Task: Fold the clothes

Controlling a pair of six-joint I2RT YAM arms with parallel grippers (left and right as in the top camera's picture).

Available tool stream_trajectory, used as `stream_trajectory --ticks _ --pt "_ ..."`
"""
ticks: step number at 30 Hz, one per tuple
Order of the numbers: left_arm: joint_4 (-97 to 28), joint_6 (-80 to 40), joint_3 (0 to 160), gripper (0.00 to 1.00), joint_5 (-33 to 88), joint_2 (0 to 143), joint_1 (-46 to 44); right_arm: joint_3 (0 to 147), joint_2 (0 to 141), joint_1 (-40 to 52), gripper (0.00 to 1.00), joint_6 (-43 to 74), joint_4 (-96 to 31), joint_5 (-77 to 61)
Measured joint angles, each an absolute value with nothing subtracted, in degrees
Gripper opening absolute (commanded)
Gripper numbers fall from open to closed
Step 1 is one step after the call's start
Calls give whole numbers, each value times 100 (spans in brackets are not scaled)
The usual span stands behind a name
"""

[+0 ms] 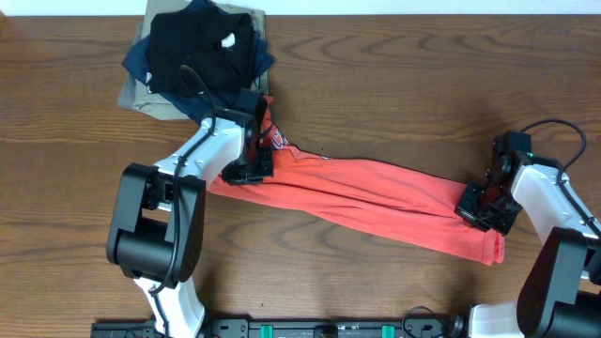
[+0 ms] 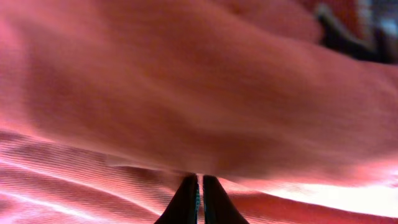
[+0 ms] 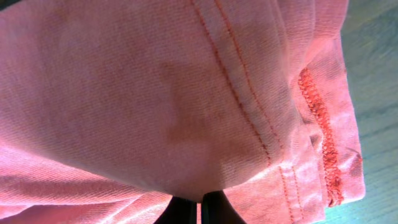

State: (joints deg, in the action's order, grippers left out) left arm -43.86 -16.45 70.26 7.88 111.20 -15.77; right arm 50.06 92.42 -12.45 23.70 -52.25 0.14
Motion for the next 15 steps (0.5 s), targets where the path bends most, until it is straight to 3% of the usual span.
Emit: stream_trajectory --ticks 2,4,7,8,15 --pt "-4381 -1643 7019 7 729 11120 -1522 5006 9242 -1269 48 2401 -5225 56" --pt "-4377 -1643 7019 8 694 11120 -1466 5006 9242 -1374 55 2390 -5229 132" --pt "-4368 -1643 7017 8 663 11120 -1411 5006 9242 -1557 82 2416 -5229 220" --pt "-4368 -1643 7017 8 659 11120 -1402 5006 9242 -1645 86 2414 -5234 237" --pt "-4316 -1588 7017 8 620 11120 -1402 5006 9242 -1955 85 2375 -5225 189"
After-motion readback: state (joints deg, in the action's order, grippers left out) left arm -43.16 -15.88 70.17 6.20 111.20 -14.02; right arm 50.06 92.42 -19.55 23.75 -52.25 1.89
